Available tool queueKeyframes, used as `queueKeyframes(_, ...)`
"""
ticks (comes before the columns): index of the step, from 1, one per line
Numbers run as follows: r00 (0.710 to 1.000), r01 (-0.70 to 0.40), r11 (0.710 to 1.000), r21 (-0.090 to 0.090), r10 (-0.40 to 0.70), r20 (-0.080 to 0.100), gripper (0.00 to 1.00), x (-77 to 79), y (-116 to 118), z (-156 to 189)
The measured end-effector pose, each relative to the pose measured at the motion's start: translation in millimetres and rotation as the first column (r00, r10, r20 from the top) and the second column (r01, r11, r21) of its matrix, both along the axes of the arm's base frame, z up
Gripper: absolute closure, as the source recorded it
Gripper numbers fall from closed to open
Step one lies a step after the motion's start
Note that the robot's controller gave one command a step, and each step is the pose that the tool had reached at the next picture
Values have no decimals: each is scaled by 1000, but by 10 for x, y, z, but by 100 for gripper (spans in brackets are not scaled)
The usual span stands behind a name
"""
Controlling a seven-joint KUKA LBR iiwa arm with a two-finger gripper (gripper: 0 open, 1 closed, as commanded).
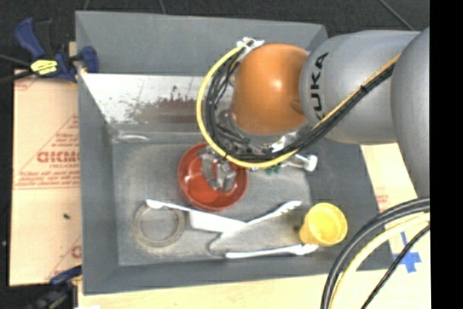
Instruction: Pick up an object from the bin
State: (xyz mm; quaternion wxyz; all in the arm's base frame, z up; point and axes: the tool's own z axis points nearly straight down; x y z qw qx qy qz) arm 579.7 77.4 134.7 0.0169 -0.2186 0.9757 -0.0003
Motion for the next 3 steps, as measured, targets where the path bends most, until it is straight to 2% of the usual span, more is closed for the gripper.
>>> queueKeyframes(1, 1000, -13, 1000, -1, 13, -15, 100, 126, -165, -531)
queueKeyframes(2, 982, -190, 982, -6, 190, 8, 100, 160, -123, -382)
queueKeyframes(3, 1000, 1, 1000, 0, -1, -13, 100, 118, -160, -532)
